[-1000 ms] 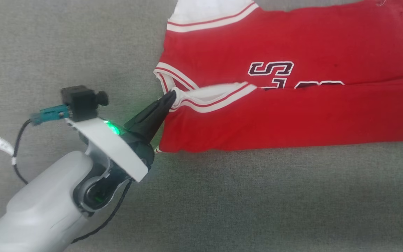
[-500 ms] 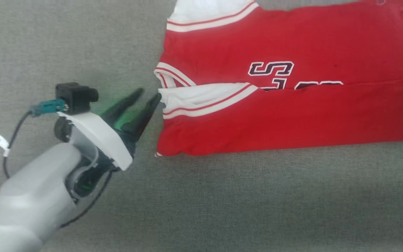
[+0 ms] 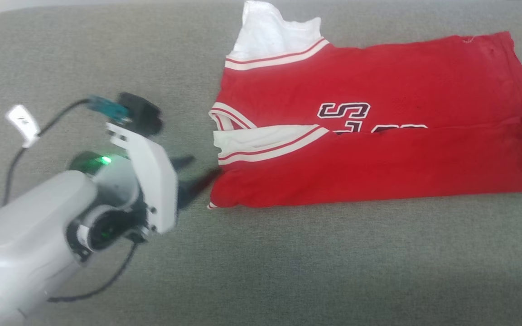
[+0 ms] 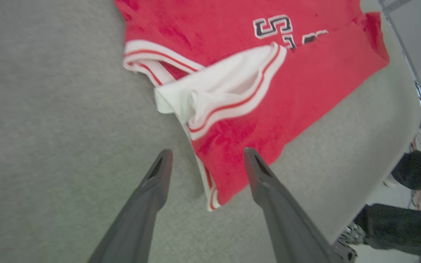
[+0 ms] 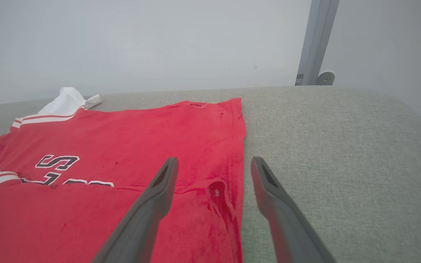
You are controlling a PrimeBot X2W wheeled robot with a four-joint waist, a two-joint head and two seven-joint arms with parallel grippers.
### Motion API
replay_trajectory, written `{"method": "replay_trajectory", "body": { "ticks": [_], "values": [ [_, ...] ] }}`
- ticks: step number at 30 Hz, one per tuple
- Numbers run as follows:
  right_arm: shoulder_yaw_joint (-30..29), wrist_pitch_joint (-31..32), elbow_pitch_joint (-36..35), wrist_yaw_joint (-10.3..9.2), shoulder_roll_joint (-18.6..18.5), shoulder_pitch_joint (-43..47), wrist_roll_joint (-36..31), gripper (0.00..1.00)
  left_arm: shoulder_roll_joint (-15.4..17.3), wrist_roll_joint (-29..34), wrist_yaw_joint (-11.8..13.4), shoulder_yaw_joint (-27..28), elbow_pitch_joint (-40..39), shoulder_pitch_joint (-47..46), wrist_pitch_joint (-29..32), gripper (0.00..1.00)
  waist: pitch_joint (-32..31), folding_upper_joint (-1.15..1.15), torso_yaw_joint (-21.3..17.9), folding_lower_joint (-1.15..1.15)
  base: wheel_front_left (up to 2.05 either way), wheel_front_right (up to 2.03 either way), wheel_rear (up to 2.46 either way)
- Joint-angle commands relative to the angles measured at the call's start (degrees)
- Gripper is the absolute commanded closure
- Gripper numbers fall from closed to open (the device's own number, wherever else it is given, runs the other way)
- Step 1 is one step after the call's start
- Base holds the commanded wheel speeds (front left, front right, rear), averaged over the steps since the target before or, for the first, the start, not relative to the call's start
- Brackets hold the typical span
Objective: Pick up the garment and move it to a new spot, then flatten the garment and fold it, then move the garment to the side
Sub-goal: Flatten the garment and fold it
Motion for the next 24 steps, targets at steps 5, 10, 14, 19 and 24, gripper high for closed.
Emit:
{"method": "replay_trajectory", "body": {
  "ticks": [5,10,14,19,24],
  "values": [
    [-0.78,-0.40,-0.87,0.00,0.71,-0.41,-0.60,0.00,-0.69,-4.87,4.46,-1.02,-4.03,-0.57,7.68,0.00,2.44,0.00,-1.83,0.00,0.00,0.00,0.00],
    [-0.87,-0.11,-1.25,-0.01,1.00,-1.08,-1.00,0.00,-1.81,-7.07,5.53,-2.53,-0.34,0.41,11.88,0.00,4.13,0.00,-3.54,0.00,0.00,0.00,0.00],
    [-0.87,0.34,-1.44,0.00,1.02,-1.17,-1.17,0.00,-3.77,-8.81,4.36,-3.88,4.51,1.77,14.35,0.29,4.46,0.00,-4.31,0.00,0.00,0.00,0.00],
    [0.14,3.34,-2.20,0.00,-0.49,-1.45,-1.74,0.00,-6.06,-10.31,1.18,-3.87,8.07,2.35,14.85,1.00,4.52,0.00,-4.41,0.00,0.00,0.00,0.00],
    [2.86,12.36,-3.55,0.00,-3.47,-2.37,-2.76,0.00,-7.43,-9.55,-0.82,-3.25,9.35,1.35,13.64,1.00,4.83,0.00,-3.47,0.00,0.00,0.00,0.00]
  ]
}}
